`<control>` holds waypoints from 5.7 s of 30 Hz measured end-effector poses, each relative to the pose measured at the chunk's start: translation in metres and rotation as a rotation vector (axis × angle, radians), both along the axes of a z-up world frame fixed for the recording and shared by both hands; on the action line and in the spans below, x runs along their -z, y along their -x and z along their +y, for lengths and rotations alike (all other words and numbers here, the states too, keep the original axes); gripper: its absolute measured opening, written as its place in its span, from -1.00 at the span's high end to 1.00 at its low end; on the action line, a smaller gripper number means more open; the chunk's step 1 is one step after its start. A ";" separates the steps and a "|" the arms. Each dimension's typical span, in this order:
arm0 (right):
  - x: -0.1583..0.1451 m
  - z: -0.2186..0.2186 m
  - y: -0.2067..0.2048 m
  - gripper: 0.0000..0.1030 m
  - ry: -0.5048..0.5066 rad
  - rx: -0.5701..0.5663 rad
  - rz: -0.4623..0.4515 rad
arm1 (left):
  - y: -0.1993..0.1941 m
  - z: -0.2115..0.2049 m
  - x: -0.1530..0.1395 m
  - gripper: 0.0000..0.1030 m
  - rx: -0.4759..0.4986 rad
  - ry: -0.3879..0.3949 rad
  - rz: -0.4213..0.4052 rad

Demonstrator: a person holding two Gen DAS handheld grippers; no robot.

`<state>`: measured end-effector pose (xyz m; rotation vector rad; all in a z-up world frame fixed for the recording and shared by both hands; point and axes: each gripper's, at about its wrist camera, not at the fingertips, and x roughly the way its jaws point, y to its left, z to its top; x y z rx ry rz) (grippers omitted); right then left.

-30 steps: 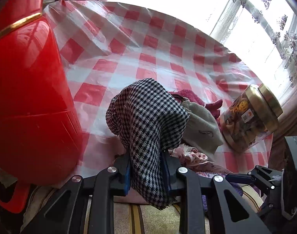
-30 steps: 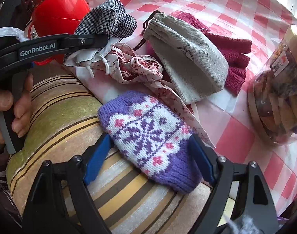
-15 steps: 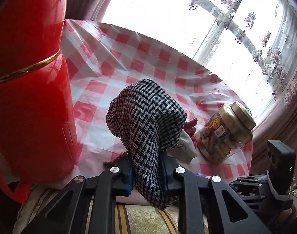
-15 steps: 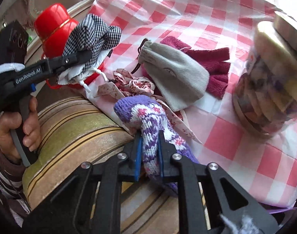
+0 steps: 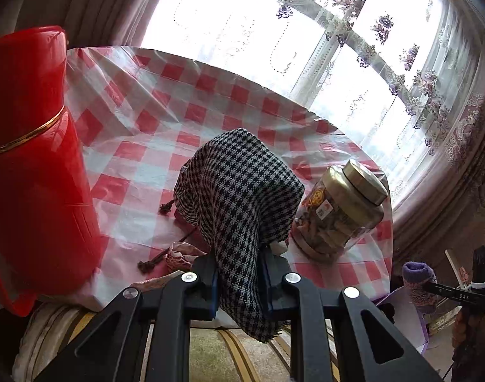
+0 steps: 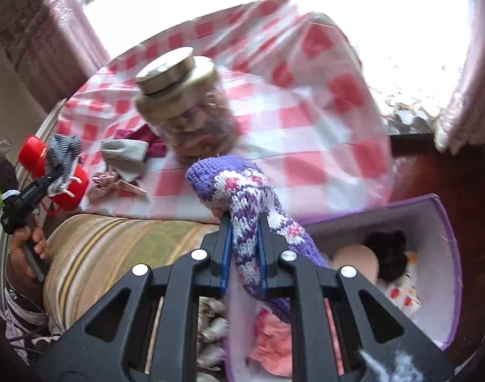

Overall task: Organize soft objects
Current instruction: 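Carry the purple mitten into the box and open the right tool while the left lifts the houndstooth bag, then lower the houndstooth bag into the box and open the left tool, then move both open tools back over the remaining items on the table, then grasp the floral cloth with the left tool while the right grasps the grey drawstring pouch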

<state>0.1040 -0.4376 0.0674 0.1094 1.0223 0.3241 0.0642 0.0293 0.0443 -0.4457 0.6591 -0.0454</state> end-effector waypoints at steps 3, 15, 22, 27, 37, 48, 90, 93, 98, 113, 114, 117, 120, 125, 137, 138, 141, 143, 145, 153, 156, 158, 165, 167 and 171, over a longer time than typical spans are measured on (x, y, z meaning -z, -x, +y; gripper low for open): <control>0.017 -0.045 0.015 0.66 0.052 0.112 0.046 | 0.001 -0.011 -0.005 0.59 0.026 -0.002 -0.005; 0.082 -0.094 0.054 0.66 -0.028 0.278 0.194 | -0.002 -0.069 -0.026 0.59 0.150 -0.038 -0.002; 0.109 -0.067 0.056 0.66 -0.148 0.289 0.243 | -0.001 -0.100 -0.031 0.59 0.208 -0.063 0.001; 0.132 -0.026 0.053 -0.08 -0.222 0.133 0.340 | 0.001 -0.121 -0.034 0.59 0.257 -0.077 0.007; 0.110 -0.048 0.061 -0.32 0.050 0.177 0.228 | 0.002 -0.150 -0.040 0.59 0.362 -0.044 0.000; 0.172 0.016 0.039 -0.32 0.347 0.007 0.392 | -0.010 -0.184 -0.033 0.60 0.656 0.355 0.082; 0.122 -0.113 0.049 -0.56 0.147 0.262 0.260 | -0.040 -0.349 0.034 -0.52 0.851 0.151 0.455; 0.135 -0.107 0.036 -0.56 0.144 0.251 0.295 | -0.035 -0.336 0.026 -0.52 0.831 0.159 0.420; 0.150 -0.082 0.023 -0.56 0.089 0.150 0.338 | -0.031 -0.305 0.020 -0.52 0.770 0.163 0.381; 0.085 -0.057 0.032 -0.56 0.169 0.163 0.214 | -0.019 -0.163 0.004 -0.52 0.435 0.138 0.218; 0.080 -0.051 0.032 -0.56 0.173 0.149 0.200 | -0.017 -0.151 0.003 -0.52 0.408 0.128 0.213; 0.064 -0.031 0.030 -0.56 0.165 0.102 0.166 | -0.014 -0.111 0.004 -0.52 0.328 0.099 0.205; 0.054 -0.007 0.021 -0.56 0.151 0.033 0.142 | -0.013 -0.072 0.011 -0.52 0.238 0.088 0.224; 0.042 0.037 0.007 -0.56 0.169 -0.071 0.122 | -0.016 -0.033 0.024 -0.51 0.167 0.067 0.250; 0.031 0.136 -0.014 -0.56 0.185 -0.294 0.080 | -0.063 -0.038 0.040 -0.51 0.280 -0.223 0.303; 0.030 0.143 -0.015 -0.56 0.181 -0.310 0.079 | -0.068 -0.040 0.042 -0.51 0.290 -0.254 0.307; 0.029 0.162 -0.020 -0.56 0.164 -0.345 0.069 | -0.080 -0.043 0.050 -0.51 0.324 -0.311 0.319; 0.028 0.174 -0.024 -0.56 0.153 -0.369 0.068 | -0.087 -0.042 0.057 -0.51 0.333 -0.339 0.342; 0.027 0.189 -0.028 -0.56 0.147 -0.396 0.061 | -0.092 -0.041 0.064 -0.51 0.356 -0.346 0.363; 0.025 0.247 -0.047 -0.56 0.162 -0.486 0.012 | -0.095 -0.039 0.083 0.36 0.435 -0.288 0.417; 0.027 0.267 -0.054 -0.56 0.167 -0.512 0.000 | -0.085 -0.038 0.078 0.43 0.451 -0.274 0.399; 0.028 0.282 -0.057 -0.56 0.187 -0.533 -0.022 | -0.075 -0.037 0.075 0.45 0.457 -0.255 0.389; 0.032 0.332 -0.066 -0.56 0.290 -0.636 -0.113 | -0.042 -0.012 0.062 0.45 0.371 -0.109 0.359; 0.033 0.347 -0.067 -0.56 0.329 -0.670 -0.155 | -0.035 -0.002 0.062 0.45 0.334 -0.066 0.354; 0.042 0.376 -0.071 -0.56 0.393 -0.734 -0.208 | -0.018 0.014 0.058 0.45 0.262 -0.003 0.332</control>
